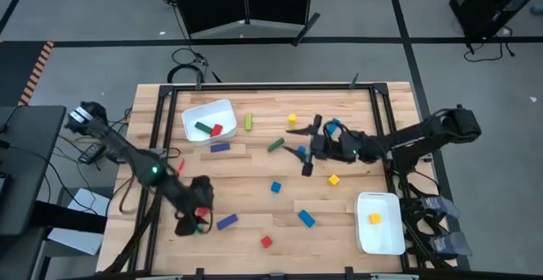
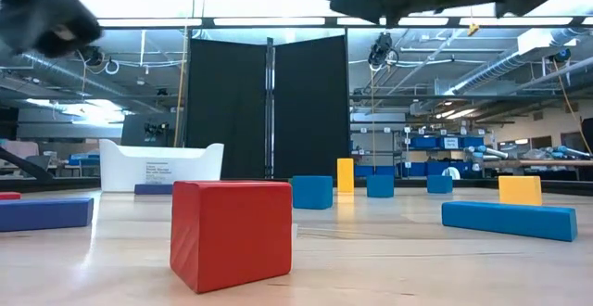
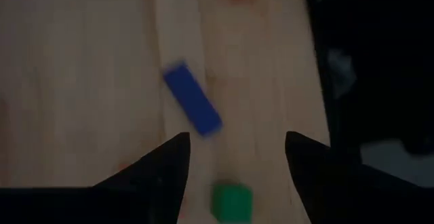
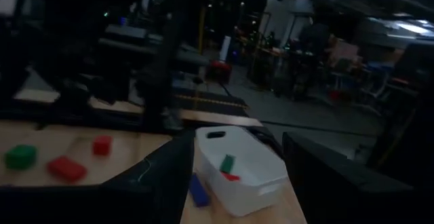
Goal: Sort blocks by size
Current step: Put the small green block into the bottom white bin
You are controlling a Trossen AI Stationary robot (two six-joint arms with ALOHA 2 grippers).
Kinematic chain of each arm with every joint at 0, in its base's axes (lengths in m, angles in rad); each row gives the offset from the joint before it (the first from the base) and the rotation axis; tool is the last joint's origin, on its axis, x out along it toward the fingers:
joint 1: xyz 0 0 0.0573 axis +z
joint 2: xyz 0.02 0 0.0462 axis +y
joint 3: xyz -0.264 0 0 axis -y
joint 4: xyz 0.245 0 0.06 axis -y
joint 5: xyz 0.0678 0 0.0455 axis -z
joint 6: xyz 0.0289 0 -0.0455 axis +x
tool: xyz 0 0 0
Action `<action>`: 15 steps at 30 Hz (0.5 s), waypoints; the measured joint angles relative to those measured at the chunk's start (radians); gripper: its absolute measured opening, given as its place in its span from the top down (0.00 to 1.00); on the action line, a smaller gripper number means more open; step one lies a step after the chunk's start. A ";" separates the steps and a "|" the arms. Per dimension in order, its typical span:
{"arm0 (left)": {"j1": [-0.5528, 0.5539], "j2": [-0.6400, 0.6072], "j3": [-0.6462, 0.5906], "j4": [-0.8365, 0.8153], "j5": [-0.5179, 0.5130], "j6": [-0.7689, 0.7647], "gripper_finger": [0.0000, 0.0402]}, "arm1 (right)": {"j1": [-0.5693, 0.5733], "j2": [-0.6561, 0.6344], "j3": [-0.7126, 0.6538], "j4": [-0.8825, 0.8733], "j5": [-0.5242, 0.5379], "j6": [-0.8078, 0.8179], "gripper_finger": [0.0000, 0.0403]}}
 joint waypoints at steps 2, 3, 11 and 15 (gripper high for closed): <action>-0.044 0.059 0.057 -0.081 0.000 -0.051 0.38 | 0.039 -0.010 0.000 0.000 0.030 -0.002 0.41; -0.065 0.086 0.084 -0.115 -0.001 -0.069 0.38 | 0.055 -0.012 0.001 0.005 0.043 -0.003 0.41; -0.198 0.221 0.144 -0.233 -0.013 -0.223 0.31 | 0.141 0.008 0.001 0.005 0.145 -0.002 0.41; -0.223 0.280 0.143 -0.232 -0.028 -0.237 0.24 | 0.168 0.008 0.001 0.015 0.175 -0.002 0.41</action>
